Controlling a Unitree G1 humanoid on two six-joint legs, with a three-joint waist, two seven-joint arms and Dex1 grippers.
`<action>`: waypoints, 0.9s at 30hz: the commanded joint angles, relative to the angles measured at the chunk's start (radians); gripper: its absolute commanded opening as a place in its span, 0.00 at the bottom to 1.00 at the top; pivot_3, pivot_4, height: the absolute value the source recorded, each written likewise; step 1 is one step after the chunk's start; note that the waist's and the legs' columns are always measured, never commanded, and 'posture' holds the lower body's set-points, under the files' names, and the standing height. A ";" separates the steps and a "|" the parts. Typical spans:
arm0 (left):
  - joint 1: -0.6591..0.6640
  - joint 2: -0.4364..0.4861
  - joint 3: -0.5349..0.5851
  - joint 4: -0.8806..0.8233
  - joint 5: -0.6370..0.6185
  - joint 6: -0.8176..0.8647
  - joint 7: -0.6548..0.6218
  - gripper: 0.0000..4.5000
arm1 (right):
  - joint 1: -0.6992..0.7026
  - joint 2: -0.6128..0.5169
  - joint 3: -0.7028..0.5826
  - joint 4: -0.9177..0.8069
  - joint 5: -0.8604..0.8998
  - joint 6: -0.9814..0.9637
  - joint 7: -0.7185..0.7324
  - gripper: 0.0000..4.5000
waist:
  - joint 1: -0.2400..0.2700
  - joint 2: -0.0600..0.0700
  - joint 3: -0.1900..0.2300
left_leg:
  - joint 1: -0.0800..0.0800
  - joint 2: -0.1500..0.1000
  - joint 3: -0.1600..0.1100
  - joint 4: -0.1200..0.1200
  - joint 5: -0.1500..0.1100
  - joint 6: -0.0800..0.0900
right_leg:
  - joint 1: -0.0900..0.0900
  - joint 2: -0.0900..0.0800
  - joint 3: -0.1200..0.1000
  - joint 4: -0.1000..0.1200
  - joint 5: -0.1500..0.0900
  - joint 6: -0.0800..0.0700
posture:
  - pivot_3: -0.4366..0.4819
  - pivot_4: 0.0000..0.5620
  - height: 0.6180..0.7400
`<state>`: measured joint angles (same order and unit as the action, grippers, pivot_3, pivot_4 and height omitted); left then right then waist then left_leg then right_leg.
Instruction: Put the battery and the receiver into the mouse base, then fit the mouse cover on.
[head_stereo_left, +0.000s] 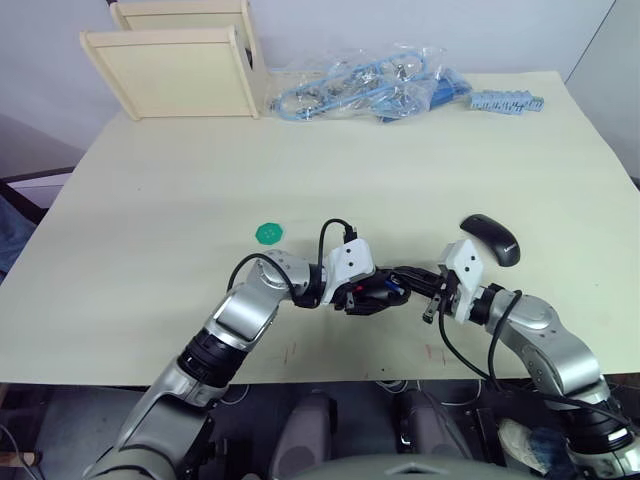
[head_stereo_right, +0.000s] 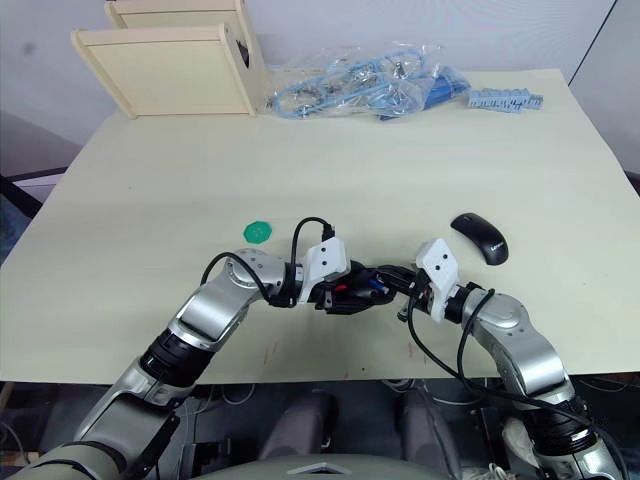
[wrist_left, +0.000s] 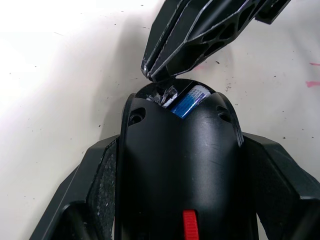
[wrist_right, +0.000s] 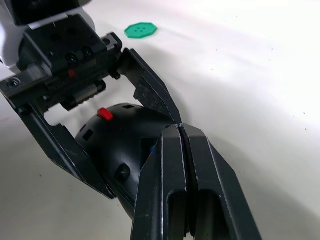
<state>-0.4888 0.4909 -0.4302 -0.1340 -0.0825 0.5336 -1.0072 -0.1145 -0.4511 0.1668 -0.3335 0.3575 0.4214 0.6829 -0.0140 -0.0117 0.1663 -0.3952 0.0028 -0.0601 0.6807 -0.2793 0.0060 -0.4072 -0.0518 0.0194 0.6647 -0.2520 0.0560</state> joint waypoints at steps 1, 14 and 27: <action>0.018 0.011 -0.019 0.009 0.007 0.013 -0.005 0.66 | -0.005 0.001 -0.002 -0.020 -0.008 -0.030 0.013 0.00 | 0.000 0.000 0.000 | 0.000 0.000 0.000 0.000 0.000 0.000 | 0.000 0.000 0.000 0.000 0.000 0.000 | 0.48 0.27 1.00; 0.028 0.008 -0.027 -0.033 0.004 0.040 0.004 0.66 | 0.012 -0.003 0.045 0.067 -0.100 -0.055 0.013 0.00 | -0.001 0.000 -0.001 | 0.001 0.000 0.000 0.000 0.000 0.000 | 0.000 0.000 0.001 0.000 0.000 0.000 | 0.48 0.27 1.00; 0.012 0.009 -0.026 -0.019 0.004 0.045 -0.004 0.66 | -0.010 -0.004 0.014 0.045 -0.056 0.037 0.008 0.00 | -0.003 -0.001 -0.003 | 0.016 0.000 0.000 -0.005 0.000 0.000 | 0.013 0.001 0.003 -0.002 0.000 0.000 | 0.48 0.27 1.00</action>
<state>-0.4805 0.4928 -0.4308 -0.1511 -0.0802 0.5711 -0.9951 -0.1409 -0.4531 0.2048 -0.2821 0.2869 0.4365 0.6964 -0.0171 -0.0125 0.1634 -0.3793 0.0031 -0.0599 0.6752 -0.2795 0.0061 -0.3941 -0.0511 0.0227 0.6627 -0.2525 0.0557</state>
